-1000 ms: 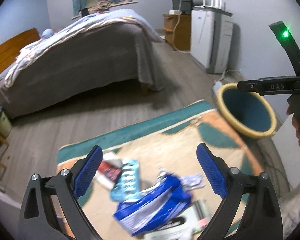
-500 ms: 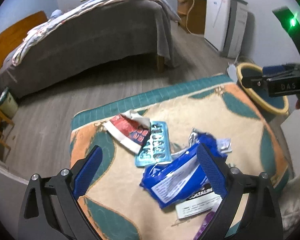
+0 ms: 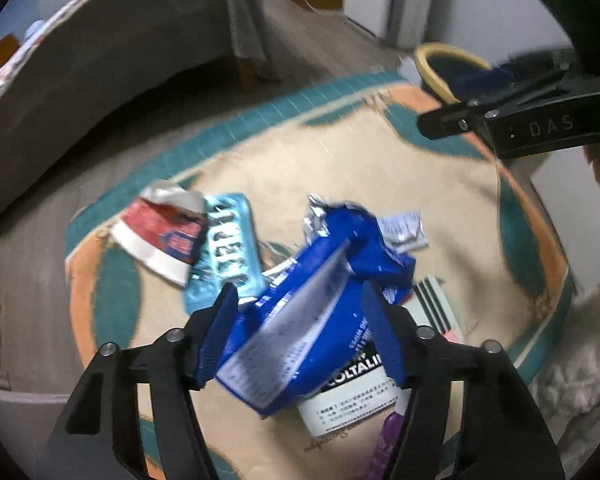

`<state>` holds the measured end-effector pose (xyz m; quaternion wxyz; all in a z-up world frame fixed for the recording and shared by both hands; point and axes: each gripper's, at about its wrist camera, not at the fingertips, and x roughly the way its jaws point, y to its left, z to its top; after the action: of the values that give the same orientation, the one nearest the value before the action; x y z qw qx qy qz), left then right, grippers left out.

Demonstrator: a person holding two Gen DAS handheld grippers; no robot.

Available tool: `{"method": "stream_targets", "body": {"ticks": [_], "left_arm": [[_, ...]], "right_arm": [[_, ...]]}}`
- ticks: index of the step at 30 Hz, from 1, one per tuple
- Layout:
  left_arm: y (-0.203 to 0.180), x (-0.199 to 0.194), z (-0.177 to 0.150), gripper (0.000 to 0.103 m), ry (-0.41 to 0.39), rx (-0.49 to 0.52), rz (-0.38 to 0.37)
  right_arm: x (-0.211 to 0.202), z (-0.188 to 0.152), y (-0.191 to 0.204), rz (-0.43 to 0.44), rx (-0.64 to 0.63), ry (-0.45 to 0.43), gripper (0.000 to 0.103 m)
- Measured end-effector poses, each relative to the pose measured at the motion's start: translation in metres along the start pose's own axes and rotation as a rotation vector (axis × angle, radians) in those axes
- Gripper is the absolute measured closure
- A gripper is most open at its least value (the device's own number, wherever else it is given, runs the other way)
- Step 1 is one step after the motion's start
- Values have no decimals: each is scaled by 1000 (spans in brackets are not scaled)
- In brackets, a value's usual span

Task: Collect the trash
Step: 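Grasp the blue wipes packet with the left gripper while the right grasps the foil blister strip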

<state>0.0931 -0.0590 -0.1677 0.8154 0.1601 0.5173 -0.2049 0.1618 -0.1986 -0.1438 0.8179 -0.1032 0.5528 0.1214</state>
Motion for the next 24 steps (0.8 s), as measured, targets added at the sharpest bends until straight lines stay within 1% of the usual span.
{"method": "stream_targets", "body": {"ticks": [1,3,4,6,7,12,15,18,19,20,22,24], "left_arm": [[-2,6,-1,47,27,12,6],[-2,15,-4,68,74,22,33],[-1,15,-5,72,82,23,45],[6,14,-4,76,84,-5,22],[11,13,-4,77,86,-32,14],[30,15,-6,79,107,-107,39],[35,14,-6,79,101,-129,33],[34,17,-5,79,99,-120,27],[34,17,-6,79,98,-117,22],[34,18,-5,79,96,-110,22],[35,17,-5,80,92,-98,22],[36,16,-4,84,89,-88,16]], "right_arm": [[4,-1,5,2,-31,9,39],[10,-4,12,11,-73,30,45],[15,-7,15,17,-77,52,48],[27,-11,20,33,-76,98,49],[31,-12,23,37,-91,112,49],[52,-20,44,26,-192,162,49],[65,-23,56,17,-249,192,49],[71,-25,66,6,-295,194,60],[71,-25,66,12,-295,189,70],[71,-24,67,12,-293,186,75],[70,-23,67,14,-296,186,79],[69,-24,68,17,-306,185,80]]}}
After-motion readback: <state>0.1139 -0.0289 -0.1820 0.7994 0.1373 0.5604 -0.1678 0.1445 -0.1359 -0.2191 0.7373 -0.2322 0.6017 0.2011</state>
